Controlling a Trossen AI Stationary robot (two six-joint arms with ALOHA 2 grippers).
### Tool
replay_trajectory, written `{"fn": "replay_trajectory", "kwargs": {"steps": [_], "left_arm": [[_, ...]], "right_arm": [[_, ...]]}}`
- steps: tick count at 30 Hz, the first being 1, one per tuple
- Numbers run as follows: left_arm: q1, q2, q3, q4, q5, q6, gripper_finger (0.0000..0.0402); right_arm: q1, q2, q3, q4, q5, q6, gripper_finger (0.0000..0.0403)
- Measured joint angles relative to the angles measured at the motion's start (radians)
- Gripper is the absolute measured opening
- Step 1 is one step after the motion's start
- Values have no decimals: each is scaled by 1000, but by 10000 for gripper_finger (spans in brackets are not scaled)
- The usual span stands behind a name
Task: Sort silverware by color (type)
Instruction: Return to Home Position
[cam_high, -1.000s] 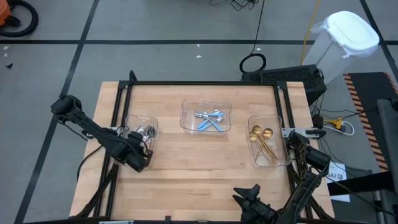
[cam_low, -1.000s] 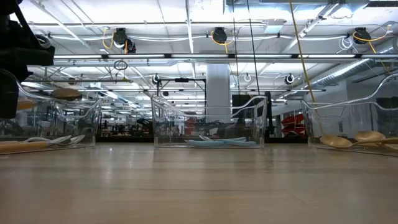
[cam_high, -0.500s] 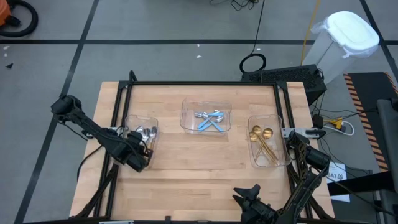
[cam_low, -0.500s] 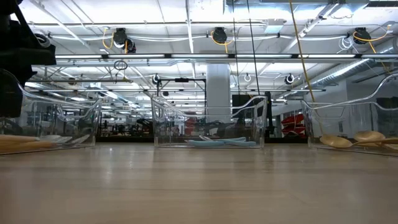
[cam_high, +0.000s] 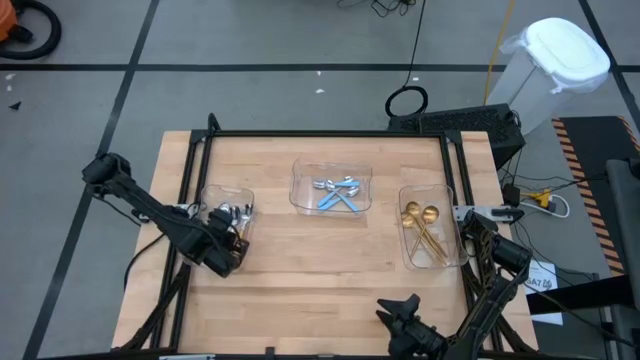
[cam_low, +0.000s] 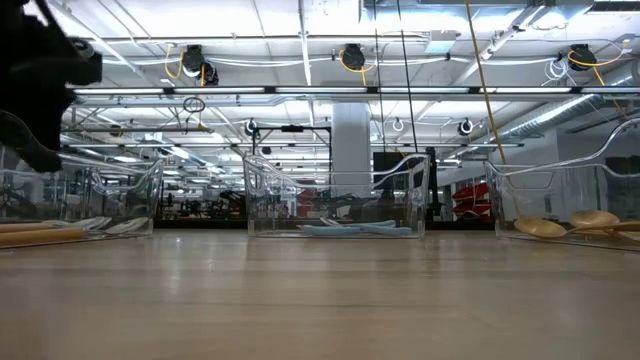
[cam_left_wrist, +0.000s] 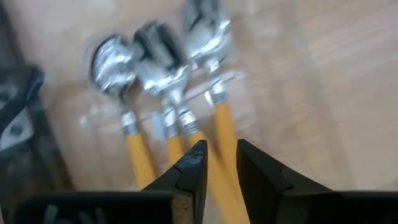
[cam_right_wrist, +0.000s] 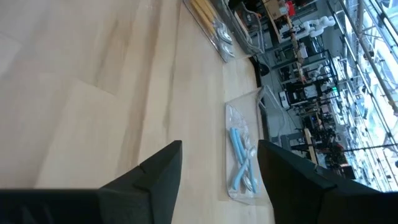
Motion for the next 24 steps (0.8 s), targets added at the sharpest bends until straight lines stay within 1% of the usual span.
{"fn": "replay_trajectory", "kwargs": {"steps": [3,6,8,11,13,16,18,19,21,24], "left_arm": [[0,0,51,0,-55,45,86],[-1,0,112,-3,-132,113,86],[0,0,155,-2,-177,163,86],[0,0,219,0,-214,249,86],[0,0,254,-1,-229,287,86],[0,0,292,-1,-235,370,86],[1,0,306,-2,-235,447,86],[4,0,313,-2,-235,480,86],[22,0,324,-1,-238,528,86],[52,1,326,18,-259,553,86]], "right_arm": [[0,-18,0,-55,-1,45,193],[0,-46,0,-110,-1,72,169],[0,-74,0,-131,-2,73,148],[1,-128,0,-162,-2,60,109],[1,-169,0,-186,-24,51,82],[7,-236,-12,-203,-26,36,40],[13,-292,-49,-201,-25,18,14],[17,-323,-77,-196,-25,18,7],[30,-390,-140,-179,-28,32,6],[51,-503,-252,-121,-33,40,11]]}}
